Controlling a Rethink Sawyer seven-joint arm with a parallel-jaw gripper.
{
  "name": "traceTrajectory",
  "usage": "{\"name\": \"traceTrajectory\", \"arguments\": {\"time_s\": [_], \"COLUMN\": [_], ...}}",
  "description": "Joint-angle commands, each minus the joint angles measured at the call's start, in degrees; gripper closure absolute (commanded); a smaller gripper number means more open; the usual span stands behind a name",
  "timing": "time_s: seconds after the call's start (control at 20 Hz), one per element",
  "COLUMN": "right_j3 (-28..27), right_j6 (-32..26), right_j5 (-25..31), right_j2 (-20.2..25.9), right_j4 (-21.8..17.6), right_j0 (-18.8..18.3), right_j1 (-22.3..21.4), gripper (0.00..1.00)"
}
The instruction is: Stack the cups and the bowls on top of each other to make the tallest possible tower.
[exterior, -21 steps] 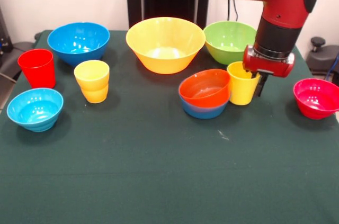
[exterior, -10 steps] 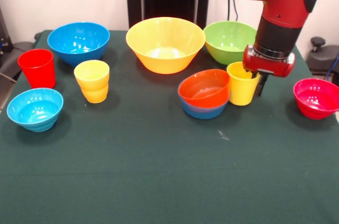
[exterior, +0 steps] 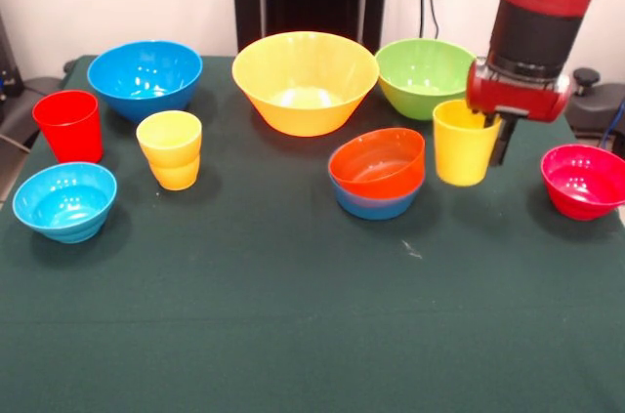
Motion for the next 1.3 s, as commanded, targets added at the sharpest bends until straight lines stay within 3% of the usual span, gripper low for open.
{"name": "traceTrajectory", "arguments": {"time_s": [0.05, 0.5, 0.85, 1.3], "right_j3": [0.9, 2.9, 4.0, 8.0], "right_j6": [6.1, 5.1, 1.2, -5.1], "right_j5": [8.6, 13.3, 15.8, 9.9], "right_j2": [4.9, 4.8, 5.6, 8.8], "right_j4": [2.0, 2.4, 1.2, -3.7], "right_j0": [-0.7, -1.8, -5.2, -13.5], "right_j1": [-5.5, -10.7, -13.5, -13.2], "gripper": [1.00, 1.00, 1.00, 1.00]}}
